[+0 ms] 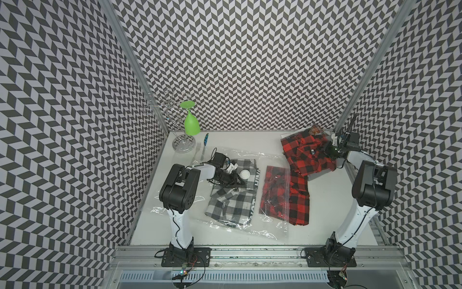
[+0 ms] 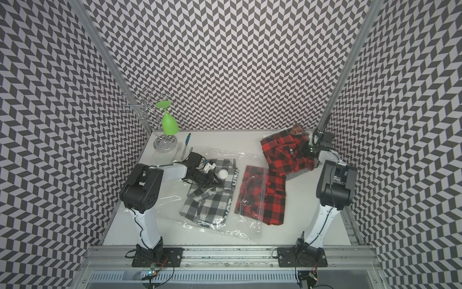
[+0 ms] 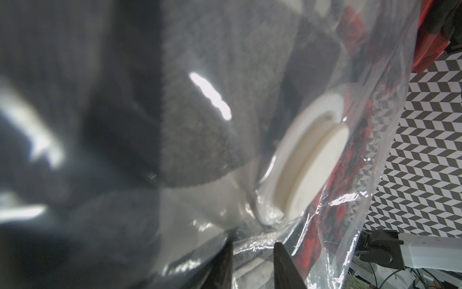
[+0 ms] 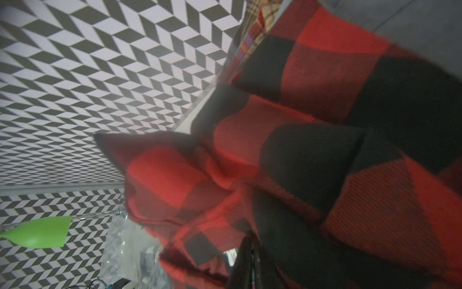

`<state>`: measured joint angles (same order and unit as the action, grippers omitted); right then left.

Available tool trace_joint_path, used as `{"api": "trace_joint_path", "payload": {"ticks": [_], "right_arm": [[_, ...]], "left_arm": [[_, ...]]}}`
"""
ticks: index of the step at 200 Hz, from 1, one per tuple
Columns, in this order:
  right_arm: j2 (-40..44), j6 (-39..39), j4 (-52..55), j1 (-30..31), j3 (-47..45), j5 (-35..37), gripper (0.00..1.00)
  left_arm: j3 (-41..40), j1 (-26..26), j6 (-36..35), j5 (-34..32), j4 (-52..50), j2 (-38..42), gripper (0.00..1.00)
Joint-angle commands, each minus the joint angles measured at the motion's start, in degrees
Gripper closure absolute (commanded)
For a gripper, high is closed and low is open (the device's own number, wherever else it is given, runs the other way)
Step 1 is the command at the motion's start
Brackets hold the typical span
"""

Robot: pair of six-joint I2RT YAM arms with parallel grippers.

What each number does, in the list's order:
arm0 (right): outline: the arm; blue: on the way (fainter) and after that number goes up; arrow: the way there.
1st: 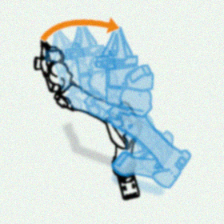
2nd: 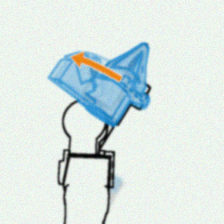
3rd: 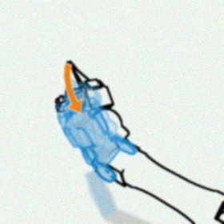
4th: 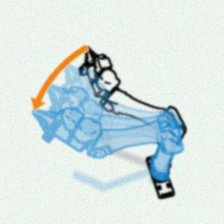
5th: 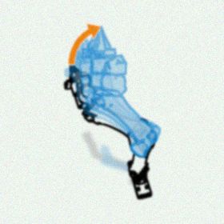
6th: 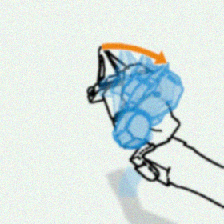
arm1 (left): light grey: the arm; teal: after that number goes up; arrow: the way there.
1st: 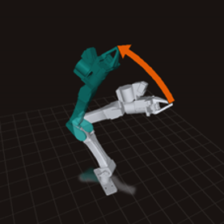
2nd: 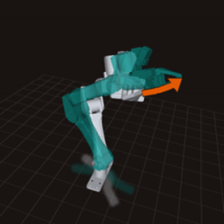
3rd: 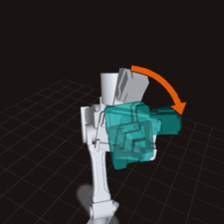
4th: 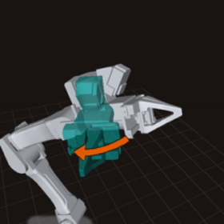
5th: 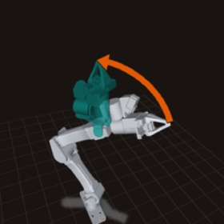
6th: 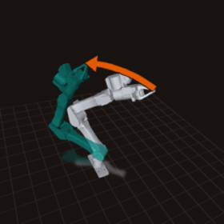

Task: Take the shirt out of the vacuum bag
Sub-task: Place the shirt at the corner of the board.

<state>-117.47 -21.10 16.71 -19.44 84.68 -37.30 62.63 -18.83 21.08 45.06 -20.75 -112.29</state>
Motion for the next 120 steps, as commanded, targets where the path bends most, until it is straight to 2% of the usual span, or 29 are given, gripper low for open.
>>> {"api": "trace_joint_path", "payload": {"ticks": [1,16,36,84,120], "right_arm": [[-4.2,-1.7,-1.0,-2.0,4.3,3.2,0.93],[-6.2,-3.2,-2.2,-2.8,4.6,0.0,0.91],[-7.5,-1.7,2.5,-2.8,6.5,-1.5,0.89],[-0.2,5.9,10.2,-2.5,-2.1,-1.5,0.77],[5.6,9.8,10.1,-2.5,-8.2,-4.5,0.65]], "left_arm": [[-4.5,-0.7,0.3,-12.4,-6.0,-3.4,0.68],[-4.9,-0.7,0.3,-12.5,-5.8,-3.4,0.68],[-4.8,-0.6,0.3,-12.5,-5.8,-3.5,0.68],[-4.4,-0.7,1.1,-12.3,-5.0,-3.6,0.68],[-4.0,-0.8,1.2,-11.9,-4.8,-4.0,0.68]]}}
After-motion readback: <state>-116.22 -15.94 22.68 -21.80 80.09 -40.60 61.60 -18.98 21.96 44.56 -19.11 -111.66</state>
